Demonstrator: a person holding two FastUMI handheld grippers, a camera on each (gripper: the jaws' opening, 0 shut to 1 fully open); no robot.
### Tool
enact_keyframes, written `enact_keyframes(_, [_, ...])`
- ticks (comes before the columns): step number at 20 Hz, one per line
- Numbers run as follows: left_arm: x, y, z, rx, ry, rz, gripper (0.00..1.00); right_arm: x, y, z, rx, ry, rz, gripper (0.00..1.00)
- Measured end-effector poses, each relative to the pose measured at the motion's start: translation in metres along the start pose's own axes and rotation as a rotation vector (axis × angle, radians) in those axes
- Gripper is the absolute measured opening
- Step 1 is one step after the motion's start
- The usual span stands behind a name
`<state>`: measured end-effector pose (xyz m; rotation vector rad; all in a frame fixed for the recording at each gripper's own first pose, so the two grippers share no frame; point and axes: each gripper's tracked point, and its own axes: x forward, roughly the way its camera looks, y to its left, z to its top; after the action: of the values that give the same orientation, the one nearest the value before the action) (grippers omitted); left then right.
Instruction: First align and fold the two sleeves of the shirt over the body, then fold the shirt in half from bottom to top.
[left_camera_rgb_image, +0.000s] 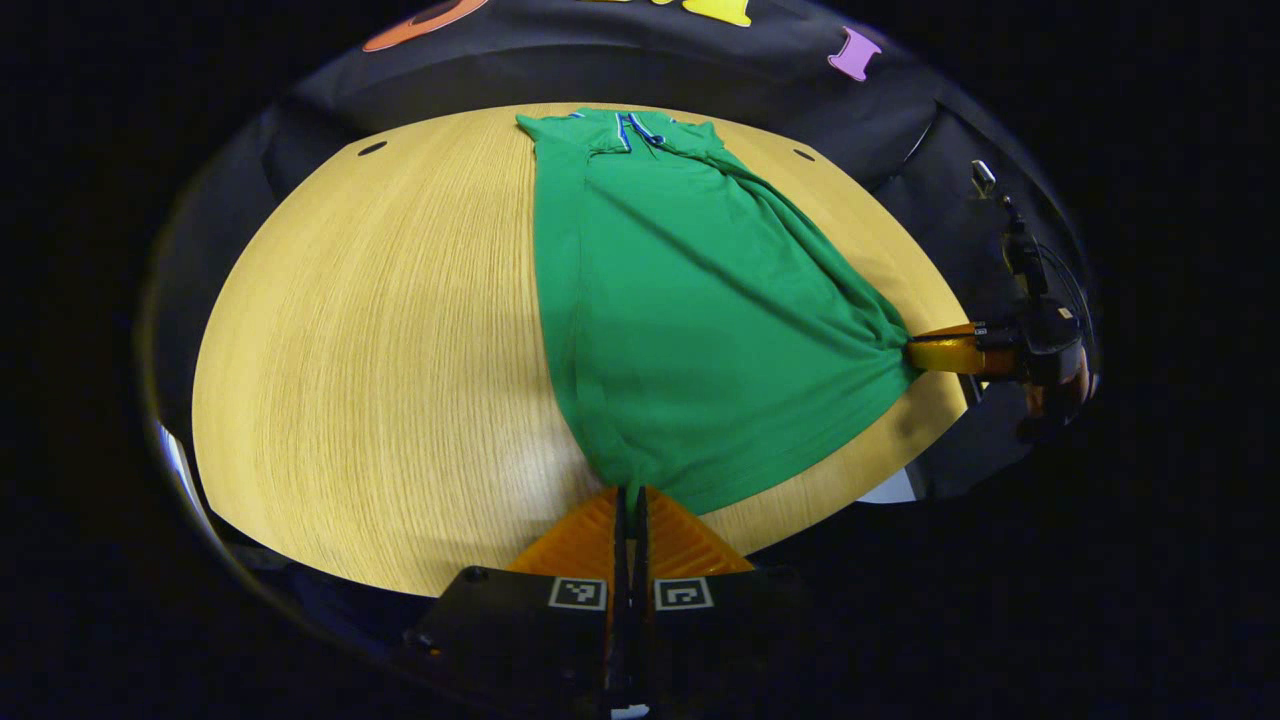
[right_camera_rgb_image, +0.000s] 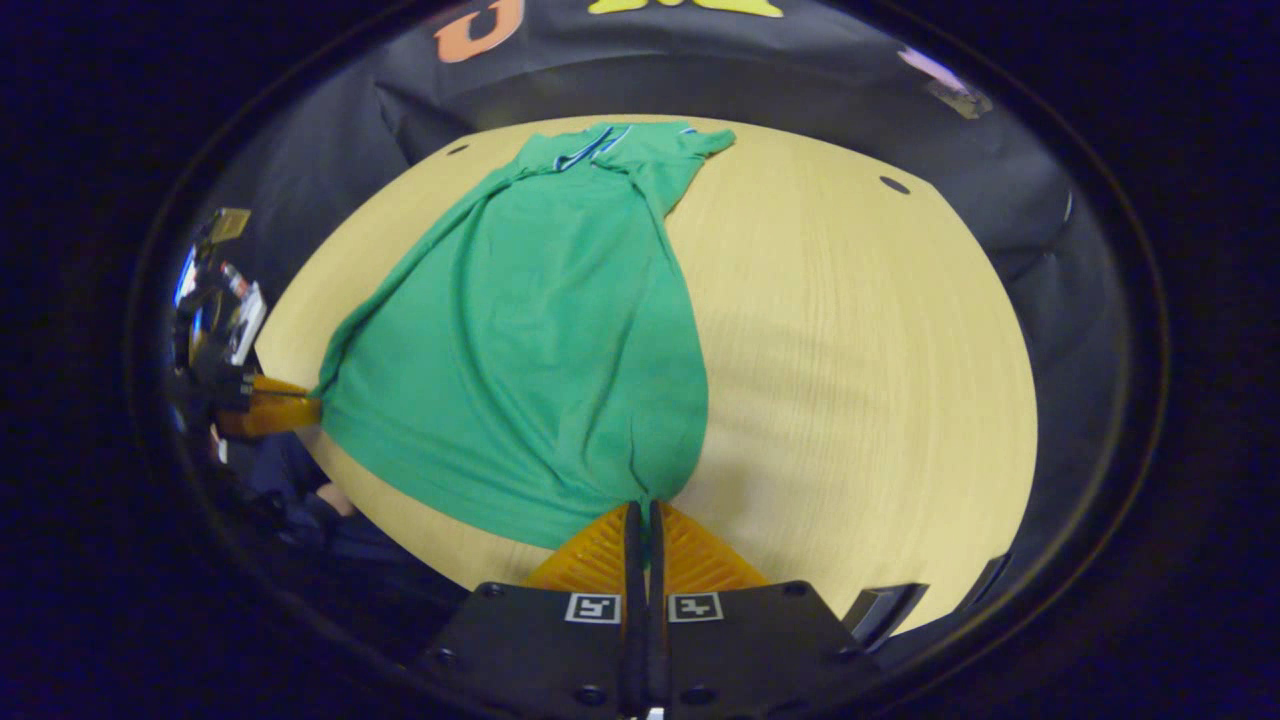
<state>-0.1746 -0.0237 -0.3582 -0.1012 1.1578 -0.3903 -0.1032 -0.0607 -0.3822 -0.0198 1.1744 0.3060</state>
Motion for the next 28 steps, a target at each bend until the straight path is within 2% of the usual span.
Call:
enact_keyframes(4, [-0.025,0.002,0.022,-0.01,-0.072,-0.018,0.04,-0.02,-0.001,0.016,0.088,-0.036,0.051,0.0])
enact_keyframes(5, [-0.029,0.001,0.029,-0.011,-0.087,-0.024,0.03,-0.024,0.001,0.02,0.101,-0.038,0.066,0.02])
enact_keyframes(6, [-0.033,-0.001,0.037,-0.006,-0.104,-0.027,0.04,-0.028,0.001,0.026,0.107,-0.047,0.076,0.0])
enact_keyframes(11, [-0.048,-0.005,0.091,0.031,-0.203,-0.04,0.04,-0.05,0.006,0.074,0.146,-0.127,0.127,0.02])
enact_keyframes(14, [-0.054,-0.005,0.125,0.01,-0.256,-0.055,0.04,-0.058,0.004,0.102,0.189,-0.162,0.155,0.02])
enact_keyframes(23, [-0.064,0.022,0.229,0.065,-0.411,-0.018,0.03,-0.078,-0.002,0.212,0.189,-0.298,0.196,0.02])
enact_keyframes(26, [-0.062,0.028,0.259,0.041,-0.449,-0.027,0.03,-0.075,-0.002,0.243,0.202,-0.319,0.212,0.02])
enact_keyframes(28, [-0.062,0.041,0.288,0.045,-0.483,-0.005,0.03,-0.071,-0.003,0.266,0.214,-0.332,0.221,0.02])
